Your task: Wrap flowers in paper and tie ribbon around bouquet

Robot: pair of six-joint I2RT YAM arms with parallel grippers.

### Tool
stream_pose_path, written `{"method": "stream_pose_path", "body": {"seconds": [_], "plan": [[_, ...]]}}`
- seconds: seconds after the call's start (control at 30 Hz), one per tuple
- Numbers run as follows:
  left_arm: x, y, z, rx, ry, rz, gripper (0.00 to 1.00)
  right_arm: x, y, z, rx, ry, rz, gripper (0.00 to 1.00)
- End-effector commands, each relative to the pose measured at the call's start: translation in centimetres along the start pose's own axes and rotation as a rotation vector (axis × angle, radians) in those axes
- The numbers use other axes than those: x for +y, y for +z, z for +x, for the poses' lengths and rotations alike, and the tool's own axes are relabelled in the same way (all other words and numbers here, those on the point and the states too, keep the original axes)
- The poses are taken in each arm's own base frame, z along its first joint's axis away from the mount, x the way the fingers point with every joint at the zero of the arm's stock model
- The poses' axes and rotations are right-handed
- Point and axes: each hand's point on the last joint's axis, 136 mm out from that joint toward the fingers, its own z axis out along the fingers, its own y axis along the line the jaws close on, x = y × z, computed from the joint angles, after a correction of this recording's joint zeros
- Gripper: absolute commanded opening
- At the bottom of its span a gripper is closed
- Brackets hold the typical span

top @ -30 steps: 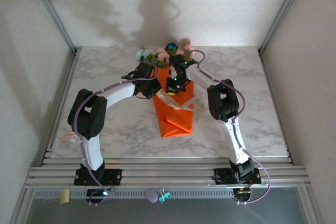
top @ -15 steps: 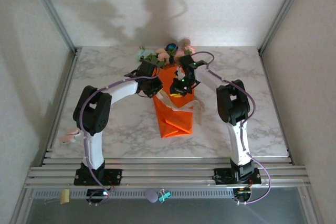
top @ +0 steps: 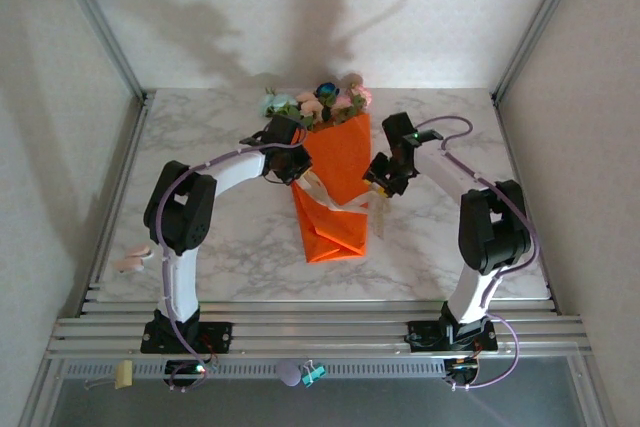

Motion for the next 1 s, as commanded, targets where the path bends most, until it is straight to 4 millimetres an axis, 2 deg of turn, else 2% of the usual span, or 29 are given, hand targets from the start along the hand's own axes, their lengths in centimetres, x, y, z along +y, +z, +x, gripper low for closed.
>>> {"method": "stream_pose_path", "body": {"seconds": [0.0, 0.23, 0.5, 0.57, 0.63, 0.7, 0.77, 0.97], "plan": [[0.2, 0.4, -0.2, 0.013, 0.016, -0.021, 0.08, 0.5, 1.0, -0.6, -0.028, 0.238, -0.043, 0.4], [0.3, 1.0, -0.2, 0.02, 0.028, -0.018, 0.1, 0.3, 4.4, -0.3, 0.039, 0.4, -0.067, 0.4], [0.5, 1.7, -0.3, 0.021, 0.045, -0.032, 0.12, -1.3, 5.7, -0.2, 0.037, 0.438, 0.003, 0.38], [0.8, 1.9, -0.3, 0.02, 0.047, -0.041, 0.13, -1.6, 6.1, -0.3, 0.031, 0.439, 0.017, 0.34], [1.0, 2.2, -0.4, 0.02, 0.048, -0.047, 0.13, -1.6, 6.3, -0.4, 0.034, 0.439, 0.027, 0.19], [1.2, 2.4, -0.4, 0.02, 0.05, -0.054, 0.13, -1.2, 5.7, -0.6, 0.015, 0.422, 0.027, 0.07], [1.3, 2.5, -0.4, 0.018, 0.053, -0.059, 0.13, -0.7, 4.5, -0.9, -0.024, 0.382, 0.026, 0.0], [1.6, 2.7, -0.3, 0.022, 0.06, -0.071, 0.14, 1.4, 1.3, -0.9, -0.108, 0.249, 0.028, 0.0]]}}
